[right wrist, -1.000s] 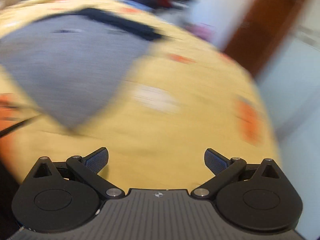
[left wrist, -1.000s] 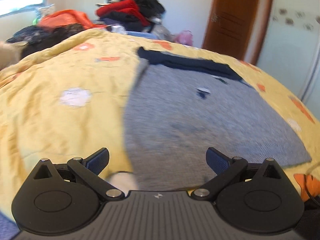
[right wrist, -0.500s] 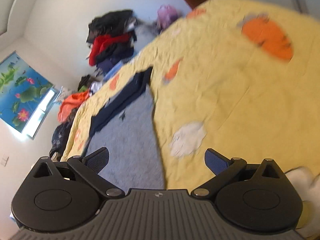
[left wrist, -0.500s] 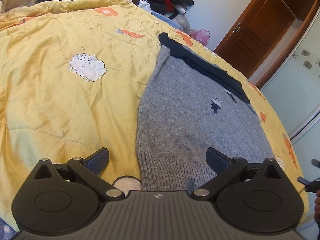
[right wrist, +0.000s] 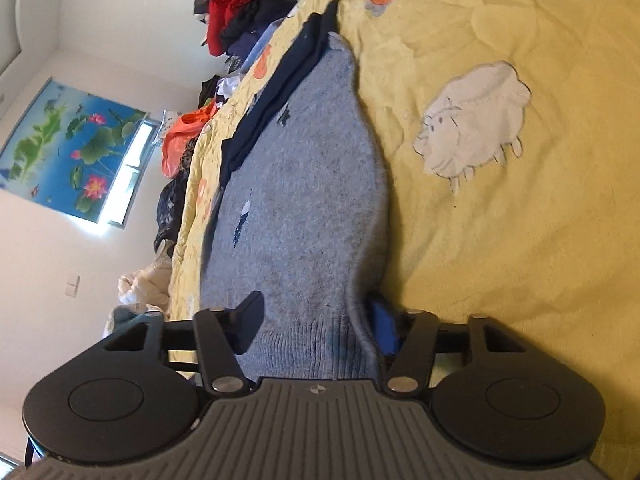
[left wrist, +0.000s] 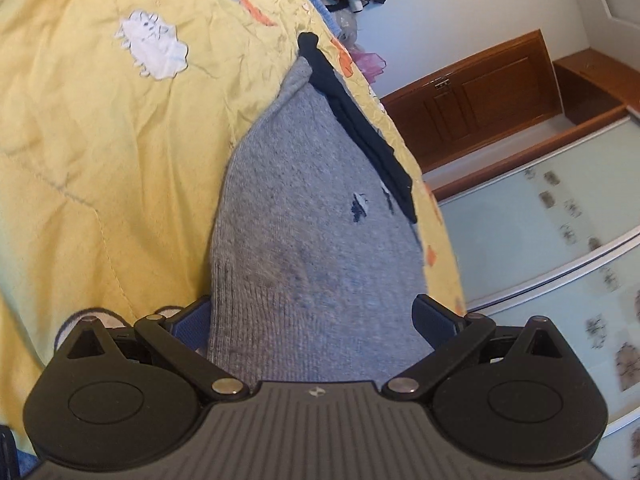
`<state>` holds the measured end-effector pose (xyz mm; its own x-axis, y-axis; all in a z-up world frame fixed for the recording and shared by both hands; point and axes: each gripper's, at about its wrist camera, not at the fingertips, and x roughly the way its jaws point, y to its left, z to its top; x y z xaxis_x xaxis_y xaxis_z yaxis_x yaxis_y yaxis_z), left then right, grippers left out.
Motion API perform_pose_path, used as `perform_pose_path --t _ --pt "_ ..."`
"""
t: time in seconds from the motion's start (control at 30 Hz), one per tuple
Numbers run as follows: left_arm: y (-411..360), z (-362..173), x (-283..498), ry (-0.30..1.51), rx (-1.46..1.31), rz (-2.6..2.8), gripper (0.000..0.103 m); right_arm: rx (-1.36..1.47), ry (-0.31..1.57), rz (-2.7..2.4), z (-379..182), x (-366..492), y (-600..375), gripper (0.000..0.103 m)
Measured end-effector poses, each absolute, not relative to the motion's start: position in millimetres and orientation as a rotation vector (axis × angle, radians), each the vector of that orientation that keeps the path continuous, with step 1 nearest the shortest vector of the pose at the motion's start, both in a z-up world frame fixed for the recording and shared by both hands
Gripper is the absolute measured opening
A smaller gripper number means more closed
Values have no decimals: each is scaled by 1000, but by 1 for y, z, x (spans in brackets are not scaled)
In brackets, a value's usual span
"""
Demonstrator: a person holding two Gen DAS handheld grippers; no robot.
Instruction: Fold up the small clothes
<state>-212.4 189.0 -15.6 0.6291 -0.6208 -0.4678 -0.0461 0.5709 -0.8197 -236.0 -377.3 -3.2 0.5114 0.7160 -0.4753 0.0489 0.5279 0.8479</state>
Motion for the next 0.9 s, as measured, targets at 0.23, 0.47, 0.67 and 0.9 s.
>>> perform_pose_path --t 0.23,0.47,0.67,0.9 --pt "197 -17 -214 846 -965 -396 103 906 983 452 -4 -239 -386 44" --pt "187 -20 -205 858 -970 -416 103 912 970 443 -1 -231 -391 57" --pt "177 -18 -202 864 -917 -406 90 891 1058 530 -2 -227 -378 58" --pt "187 -25 -208 874 -926 -381 61 977 1074 561 -7 -238 -392 57"
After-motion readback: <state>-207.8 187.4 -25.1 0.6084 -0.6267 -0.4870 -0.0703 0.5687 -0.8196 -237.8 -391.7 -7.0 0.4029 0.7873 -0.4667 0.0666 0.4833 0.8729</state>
